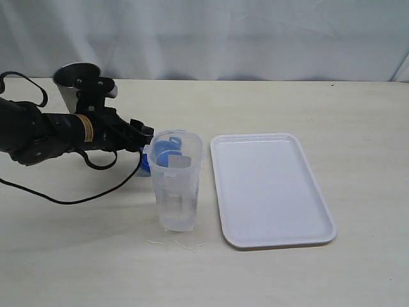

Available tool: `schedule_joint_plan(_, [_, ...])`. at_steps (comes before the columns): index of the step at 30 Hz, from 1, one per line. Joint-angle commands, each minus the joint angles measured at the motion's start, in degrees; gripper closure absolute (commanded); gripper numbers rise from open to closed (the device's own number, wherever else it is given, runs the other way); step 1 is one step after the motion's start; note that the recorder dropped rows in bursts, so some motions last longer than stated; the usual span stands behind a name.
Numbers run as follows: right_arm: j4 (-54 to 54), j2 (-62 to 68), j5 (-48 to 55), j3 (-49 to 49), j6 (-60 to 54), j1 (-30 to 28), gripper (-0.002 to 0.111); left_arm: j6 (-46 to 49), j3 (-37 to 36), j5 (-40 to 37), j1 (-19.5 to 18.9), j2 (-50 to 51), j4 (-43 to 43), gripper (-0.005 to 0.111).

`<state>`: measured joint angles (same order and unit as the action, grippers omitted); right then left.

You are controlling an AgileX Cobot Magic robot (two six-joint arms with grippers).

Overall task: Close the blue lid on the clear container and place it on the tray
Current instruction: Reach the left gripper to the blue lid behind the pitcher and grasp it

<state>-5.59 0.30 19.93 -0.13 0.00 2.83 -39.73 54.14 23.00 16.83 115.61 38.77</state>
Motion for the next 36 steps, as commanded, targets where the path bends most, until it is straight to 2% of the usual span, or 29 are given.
schedule_joint_plan(1, [0.45,-0.3,-0.09,0.13,0.0,-0.19,0.104,-3.57,0.98,1.25,0.21,2.94,-0.44,0.062])
schedule_joint_plan(4, [0.45,-0.3,-0.09,0.13,0.0,-0.19,0.104,-3.57,0.98,3.67,0.21,4.68,-0.44,0.062])
schedule_joint_plan(12, [0.45,-0.3,-0.09,0.13,0.0,-0.19,0.104,-1.98,5.35,2.3,-0.15,7.88,-0.55,0.062])
schedule_joint_plan(17, [0.45,-0.3,-0.09,0.13,0.0,-0.19,0.104,0.48,5.35,2.22,-0.4,9.64,-0.81,0.062])
schedule_joint_plan(20, [0.45,-0.3,-0.09,0.13,0.0,-0.19,0.104,2.53,5.35,2.22,-0.4,9.92,-4.11,0.062])
schedule_joint_plan(36, [0.45,-0.3,-0.09,0.13,0.0,-0.19,0.104,2.53,5.35,5.23,-0.4,9.92,-6.71,0.063])
